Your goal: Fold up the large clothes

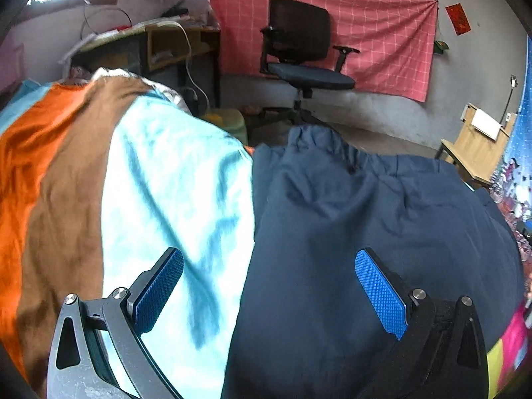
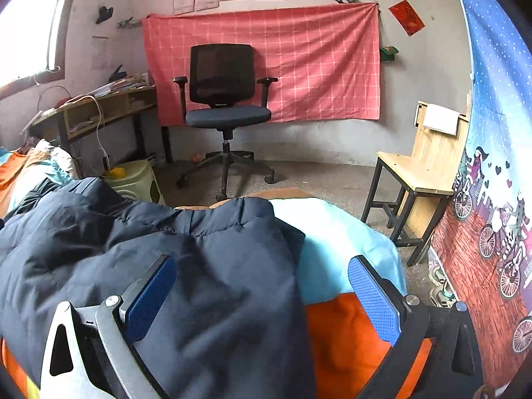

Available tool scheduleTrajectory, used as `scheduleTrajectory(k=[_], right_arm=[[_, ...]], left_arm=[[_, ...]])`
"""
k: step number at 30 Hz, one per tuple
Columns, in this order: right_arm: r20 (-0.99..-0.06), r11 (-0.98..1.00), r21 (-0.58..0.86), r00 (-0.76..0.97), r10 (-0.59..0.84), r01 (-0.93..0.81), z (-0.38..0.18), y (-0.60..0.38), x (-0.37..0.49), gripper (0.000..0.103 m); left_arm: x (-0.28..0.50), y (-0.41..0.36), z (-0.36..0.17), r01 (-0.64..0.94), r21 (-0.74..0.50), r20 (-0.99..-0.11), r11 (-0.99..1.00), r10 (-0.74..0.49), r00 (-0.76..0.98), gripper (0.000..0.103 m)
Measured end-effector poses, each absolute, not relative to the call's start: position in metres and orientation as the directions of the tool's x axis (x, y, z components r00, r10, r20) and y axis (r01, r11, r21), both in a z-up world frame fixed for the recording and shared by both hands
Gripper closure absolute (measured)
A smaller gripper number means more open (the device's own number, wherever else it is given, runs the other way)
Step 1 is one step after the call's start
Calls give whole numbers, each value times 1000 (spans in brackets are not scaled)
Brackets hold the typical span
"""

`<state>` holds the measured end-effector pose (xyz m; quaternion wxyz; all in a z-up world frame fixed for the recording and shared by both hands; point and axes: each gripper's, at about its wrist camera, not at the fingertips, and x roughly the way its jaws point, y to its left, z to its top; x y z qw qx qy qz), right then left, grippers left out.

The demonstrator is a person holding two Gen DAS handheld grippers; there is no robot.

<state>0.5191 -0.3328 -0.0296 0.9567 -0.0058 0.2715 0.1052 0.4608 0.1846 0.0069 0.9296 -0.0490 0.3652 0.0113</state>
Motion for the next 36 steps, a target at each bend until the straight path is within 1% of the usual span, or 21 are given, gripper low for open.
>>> scheduleTrajectory(k=[3, 6, 9, 11, 18, 21, 23, 25, 36], right_arm=[[-539, 977, 83, 816, 209, -195, -35, -344, 521, 0], [-574, 974, 128, 787, 227, -188, -43, -355, 527, 0], [-625, 976, 163, 750, 216, -146, -55, -367, 535, 0], [-661, 963, 240, 706, 254, -123, -65, -377, 545, 0], [-712, 900, 420, 572, 408, -119, -91, -394, 570, 0], [-709, 845, 524, 495, 503, -109, -110, -400, 579, 0], [-680, 800, 593, 477, 557, -90, -121, -409, 580, 0], [-658, 772, 630, 470, 588, -84, -124, -416, 582, 0], [-640, 768, 632, 493, 589, -98, -125, -413, 579, 0]], left_arm=[[466, 181, 2, -17, -109, -727, 994, -68, 683, 1], [472, 176, 0, 4, -110, -755, 994, -86, 650, 1], [477, 174, 0, 26, -92, -770, 995, -87, 632, 1], [480, 177, -3, 29, -108, -783, 994, -103, 613, 1], [490, 191, -9, 19, -216, -792, 976, -187, 581, 1], [491, 197, -9, 20, -255, -792, 967, -221, 569, 1], [493, 199, -9, 22, -267, -792, 963, -232, 564, 1], [497, 202, -8, 18, -280, -793, 960, -242, 560, 1], [494, 219, -9, -22, -358, -778, 934, -285, 560, 1]])
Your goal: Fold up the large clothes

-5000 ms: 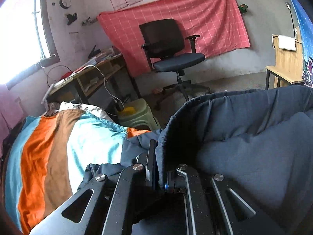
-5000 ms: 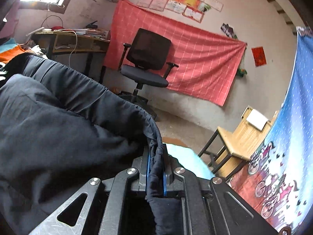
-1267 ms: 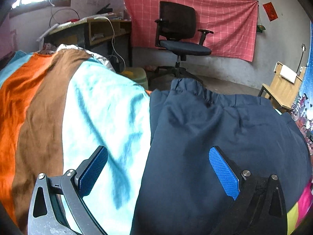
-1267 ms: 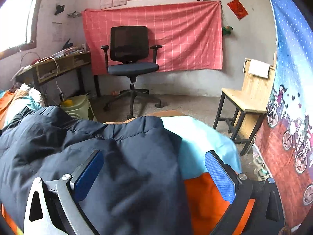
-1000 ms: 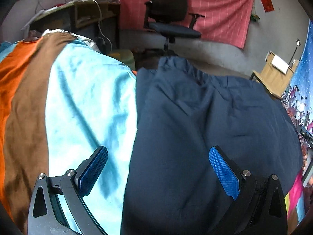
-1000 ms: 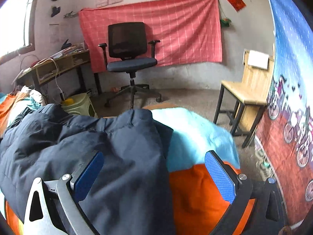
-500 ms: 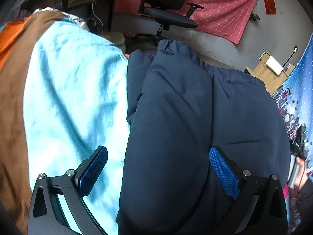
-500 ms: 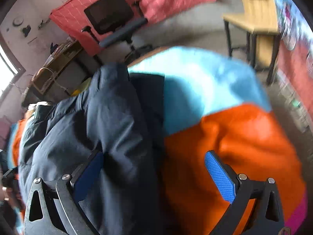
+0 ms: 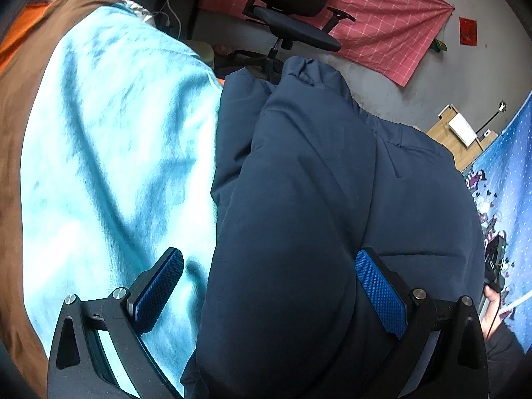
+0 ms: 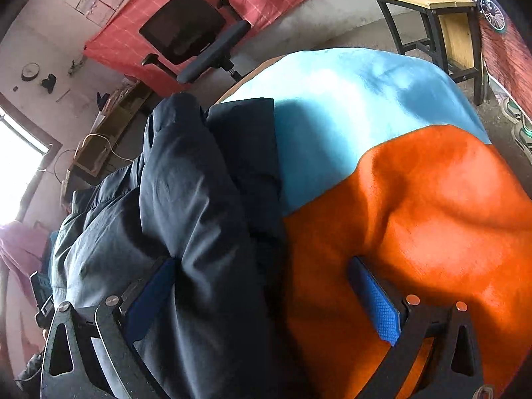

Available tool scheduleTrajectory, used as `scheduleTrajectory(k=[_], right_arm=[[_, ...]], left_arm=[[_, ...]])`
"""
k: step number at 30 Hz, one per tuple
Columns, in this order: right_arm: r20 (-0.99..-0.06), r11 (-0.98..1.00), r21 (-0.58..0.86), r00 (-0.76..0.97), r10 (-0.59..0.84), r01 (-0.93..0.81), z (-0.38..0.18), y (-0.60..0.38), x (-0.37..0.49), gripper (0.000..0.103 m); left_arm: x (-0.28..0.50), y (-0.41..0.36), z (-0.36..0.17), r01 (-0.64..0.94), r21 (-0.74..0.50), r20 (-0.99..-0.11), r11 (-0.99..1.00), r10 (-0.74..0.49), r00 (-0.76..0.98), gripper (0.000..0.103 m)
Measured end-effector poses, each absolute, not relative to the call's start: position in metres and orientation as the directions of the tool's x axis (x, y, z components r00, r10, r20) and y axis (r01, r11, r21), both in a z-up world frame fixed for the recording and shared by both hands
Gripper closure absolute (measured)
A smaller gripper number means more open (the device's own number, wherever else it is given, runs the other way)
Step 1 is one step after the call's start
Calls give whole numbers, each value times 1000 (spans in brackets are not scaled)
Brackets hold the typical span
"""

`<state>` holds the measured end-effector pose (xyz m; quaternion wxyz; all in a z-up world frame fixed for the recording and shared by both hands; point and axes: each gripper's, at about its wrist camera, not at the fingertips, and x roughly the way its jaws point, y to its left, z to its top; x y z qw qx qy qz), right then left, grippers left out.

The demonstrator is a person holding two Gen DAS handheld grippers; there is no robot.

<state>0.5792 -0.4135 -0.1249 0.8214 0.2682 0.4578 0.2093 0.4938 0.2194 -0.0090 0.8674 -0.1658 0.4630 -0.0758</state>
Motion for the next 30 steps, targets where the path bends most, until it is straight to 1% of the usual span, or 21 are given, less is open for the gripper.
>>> scheduleTrajectory(k=[3, 5, 7, 9, 13, 16, 20, 22, 24, 25, 26, 27, 28, 29, 30], right_arm=[[-617, 744, 660, 487, 618, -107, -124, -413, 579, 0], [-558, 673, 730, 465, 688, -119, -125, -417, 582, 0], [-532, 640, 759, 451, 717, -120, -126, -419, 586, 0], [-550, 652, 748, 437, 712, -121, -127, -416, 590, 0], [-597, 695, 707, 417, 685, -129, -131, -403, 594, 0], [-585, 681, 722, 418, 695, -122, -132, -405, 592, 0], [-578, 670, 732, 409, 706, -123, -131, -403, 591, 0], [-580, 669, 733, 399, 710, -124, -129, -400, 591, 0], [-578, 667, 734, 398, 713, -129, -126, -395, 589, 0], [-582, 675, 725, 400, 708, -139, -123, -392, 588, 3], [-590, 686, 712, 403, 700, -148, -121, -388, 587, 7], [-603, 702, 695, 406, 687, -157, -118, -384, 586, 15], [-604, 704, 691, 406, 686, -161, -117, -381, 585, 29], [-597, 694, 703, 402, 694, -154, -116, -380, 584, 34], [-598, 697, 703, 410, 688, -145, -115, -380, 583, 41]], left_arm=[[494, 222, -5, -22, -364, -781, 931, -292, 551, 1], [498, 222, -3, -19, -365, -780, 931, -295, 553, 1], [501, 223, -1, -17, -371, -776, 929, -300, 555, 1], [506, 224, -2, -21, -382, -773, 924, -307, 555, 1], [514, 225, -10, -58, -452, -763, 890, -352, 542, 1], [515, 227, -10, -78, -480, -754, 874, -365, 546, 1], [516, 225, -5, -88, -480, -752, 873, -358, 553, 3], [516, 222, 0, -78, -466, -751, 881, -347, 562, 12], [517, 216, 3, -71, -457, -752, 886, -342, 564, 27], [517, 214, 4, -73, -452, -754, 889, -336, 565, 33], [516, 213, 7, -74, -441, -757, 895, -326, 566, 35], [517, 210, 7, -73, -433, -756, 898, -318, 571, 40], [516, 207, 8, -76, -426, -756, 901, -308, 577, 46], [514, 206, 9, -79, -420, -756, 904, -301, 582, 48], [513, 203, 10, -82, -413, -756, 907, -291, 587, 54]])
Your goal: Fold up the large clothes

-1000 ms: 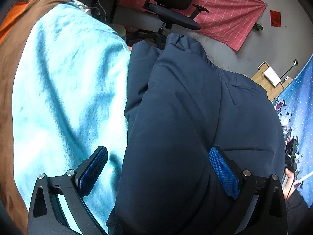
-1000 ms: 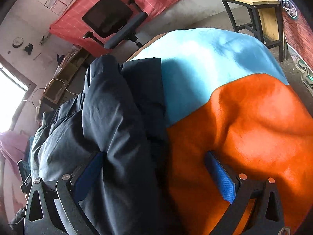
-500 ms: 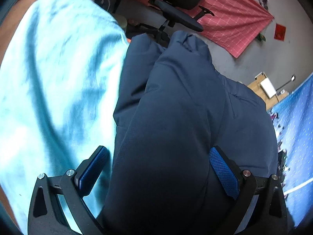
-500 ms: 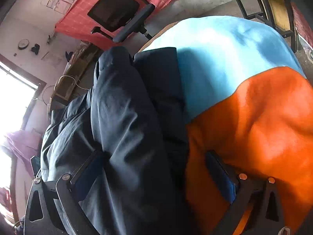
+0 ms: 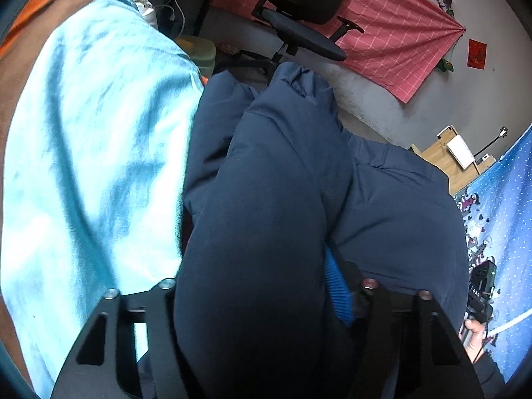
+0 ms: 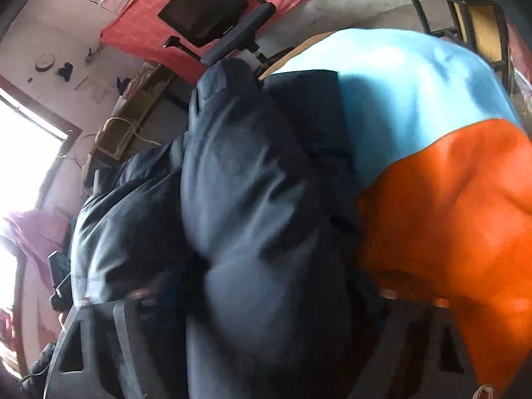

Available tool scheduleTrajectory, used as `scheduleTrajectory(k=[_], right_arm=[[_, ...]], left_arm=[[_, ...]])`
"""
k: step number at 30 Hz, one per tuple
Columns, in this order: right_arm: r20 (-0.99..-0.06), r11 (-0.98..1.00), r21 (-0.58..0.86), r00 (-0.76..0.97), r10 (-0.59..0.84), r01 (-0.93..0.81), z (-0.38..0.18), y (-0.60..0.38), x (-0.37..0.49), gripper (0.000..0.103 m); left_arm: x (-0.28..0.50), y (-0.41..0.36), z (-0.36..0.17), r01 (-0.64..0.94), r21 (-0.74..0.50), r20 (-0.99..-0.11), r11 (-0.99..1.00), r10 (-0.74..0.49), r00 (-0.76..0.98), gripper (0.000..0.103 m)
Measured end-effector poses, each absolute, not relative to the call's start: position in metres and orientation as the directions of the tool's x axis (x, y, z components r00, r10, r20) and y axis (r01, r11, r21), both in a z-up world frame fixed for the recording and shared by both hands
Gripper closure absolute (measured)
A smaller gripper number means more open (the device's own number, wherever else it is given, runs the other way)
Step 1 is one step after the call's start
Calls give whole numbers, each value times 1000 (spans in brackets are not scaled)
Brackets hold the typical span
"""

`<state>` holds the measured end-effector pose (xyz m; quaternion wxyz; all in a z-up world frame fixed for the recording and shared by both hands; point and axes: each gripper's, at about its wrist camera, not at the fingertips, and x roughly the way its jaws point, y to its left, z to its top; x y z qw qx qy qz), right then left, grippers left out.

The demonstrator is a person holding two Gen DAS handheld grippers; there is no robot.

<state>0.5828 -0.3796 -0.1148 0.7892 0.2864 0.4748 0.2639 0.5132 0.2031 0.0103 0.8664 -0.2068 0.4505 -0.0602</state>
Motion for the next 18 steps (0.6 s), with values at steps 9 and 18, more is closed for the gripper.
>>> scheduleTrajectory(k=[9, 18], right_arm=[[-634, 776, 605, 481, 605, -178, -85, -362, 566, 78], [-626, 843, 475, 576, 525, -252, -44, -341, 540, 88]], left_arm=[[494, 165, 31, -78, -264, -753, 961, -155, 639, 84], [468, 139, 44, -72, -212, -711, 975, -103, 696, 91]])
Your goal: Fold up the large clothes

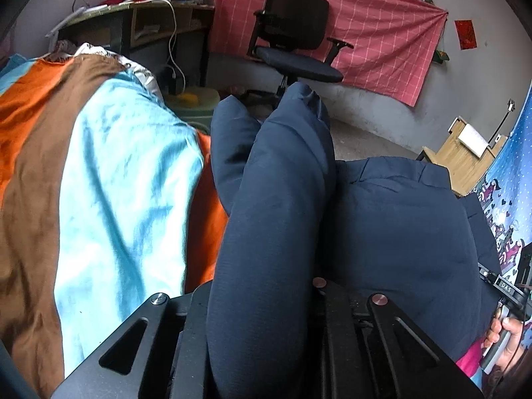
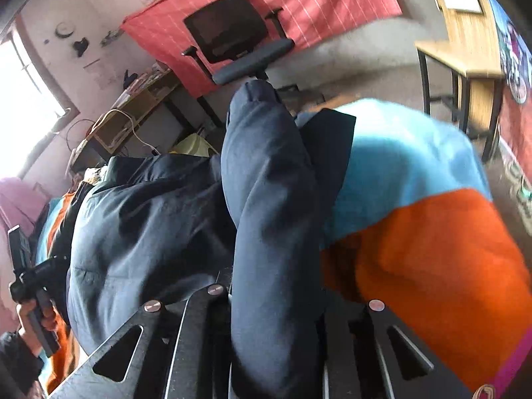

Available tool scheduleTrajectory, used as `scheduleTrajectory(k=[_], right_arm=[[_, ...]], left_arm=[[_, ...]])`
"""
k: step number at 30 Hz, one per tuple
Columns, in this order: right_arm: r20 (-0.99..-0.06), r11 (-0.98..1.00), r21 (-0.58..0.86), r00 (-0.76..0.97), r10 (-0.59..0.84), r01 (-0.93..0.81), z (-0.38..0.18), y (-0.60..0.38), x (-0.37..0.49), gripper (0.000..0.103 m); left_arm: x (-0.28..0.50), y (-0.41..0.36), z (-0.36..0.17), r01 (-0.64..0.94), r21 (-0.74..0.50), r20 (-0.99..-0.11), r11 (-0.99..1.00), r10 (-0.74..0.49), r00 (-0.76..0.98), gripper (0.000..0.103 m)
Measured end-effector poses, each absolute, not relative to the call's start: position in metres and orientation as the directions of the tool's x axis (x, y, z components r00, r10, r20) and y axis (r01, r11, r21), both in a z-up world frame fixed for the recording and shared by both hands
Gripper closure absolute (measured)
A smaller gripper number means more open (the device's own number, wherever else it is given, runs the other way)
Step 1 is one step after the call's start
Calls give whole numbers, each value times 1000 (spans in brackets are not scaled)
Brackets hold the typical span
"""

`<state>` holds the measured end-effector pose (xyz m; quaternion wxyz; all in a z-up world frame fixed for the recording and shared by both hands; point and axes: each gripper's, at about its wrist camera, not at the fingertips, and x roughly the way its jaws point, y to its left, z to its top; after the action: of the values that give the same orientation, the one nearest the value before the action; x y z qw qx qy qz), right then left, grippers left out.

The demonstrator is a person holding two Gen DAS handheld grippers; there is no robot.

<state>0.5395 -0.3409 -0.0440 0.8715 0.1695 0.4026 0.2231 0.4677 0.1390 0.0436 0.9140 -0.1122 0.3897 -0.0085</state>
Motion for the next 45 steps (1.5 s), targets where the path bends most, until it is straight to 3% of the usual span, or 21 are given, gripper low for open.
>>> scheduleTrajectory(k=[26, 35, 45], right_arm=[[-559, 847, 404, 640, 527, -345, 52, -320, 461, 90], [-579, 848, 423, 625, 524, -319, 43, -320, 439, 90], [-661, 875, 403, 576, 480, -267, -3, -328, 431, 89]], left_arm=[[384, 155, 118, -64, -278, -674, 958, -147, 724, 92], [370, 164, 96, -79, -313, -709, 946, -177, 683, 92], [360, 157, 56, -75, -275, -746, 959, -163, 645, 91]])
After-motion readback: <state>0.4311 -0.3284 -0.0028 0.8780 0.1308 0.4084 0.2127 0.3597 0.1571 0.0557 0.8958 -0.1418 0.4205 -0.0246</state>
